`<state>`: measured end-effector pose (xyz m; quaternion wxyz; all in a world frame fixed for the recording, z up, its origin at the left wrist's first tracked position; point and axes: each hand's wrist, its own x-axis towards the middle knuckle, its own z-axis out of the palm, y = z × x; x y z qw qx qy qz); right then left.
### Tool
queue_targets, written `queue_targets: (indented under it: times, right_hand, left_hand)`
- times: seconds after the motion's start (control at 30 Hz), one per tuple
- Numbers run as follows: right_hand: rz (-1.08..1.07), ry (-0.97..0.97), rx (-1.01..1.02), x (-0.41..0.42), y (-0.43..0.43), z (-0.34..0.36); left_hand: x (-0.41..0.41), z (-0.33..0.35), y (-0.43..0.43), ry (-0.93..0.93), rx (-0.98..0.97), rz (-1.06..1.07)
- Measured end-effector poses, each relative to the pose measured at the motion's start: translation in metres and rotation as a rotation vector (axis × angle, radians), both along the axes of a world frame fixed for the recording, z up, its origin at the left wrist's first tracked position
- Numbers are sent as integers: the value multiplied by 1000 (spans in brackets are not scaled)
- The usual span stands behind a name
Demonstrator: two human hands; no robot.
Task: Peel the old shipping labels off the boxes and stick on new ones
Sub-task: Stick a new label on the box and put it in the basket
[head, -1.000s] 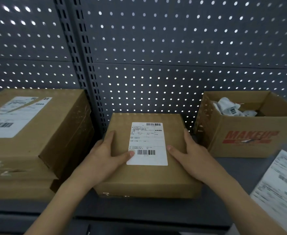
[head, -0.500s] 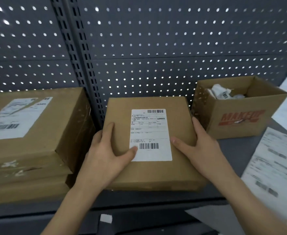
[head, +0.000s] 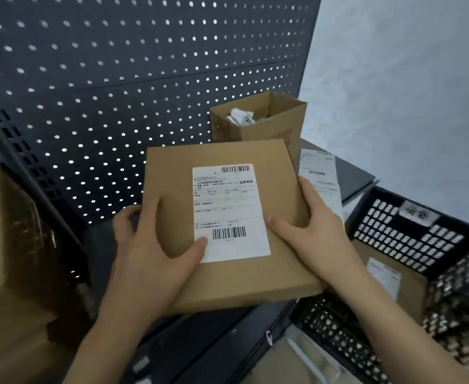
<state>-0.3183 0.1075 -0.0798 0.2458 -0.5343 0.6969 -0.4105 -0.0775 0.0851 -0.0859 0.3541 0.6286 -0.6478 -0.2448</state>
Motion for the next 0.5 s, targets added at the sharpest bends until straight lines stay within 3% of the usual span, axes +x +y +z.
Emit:
queue_targets:
  times: [0.5]
  right_hand:
    - [-444,-45,-45,-177,117,-18]
  left_hand:
    - [-211,-11,12,-3,-62,-488]
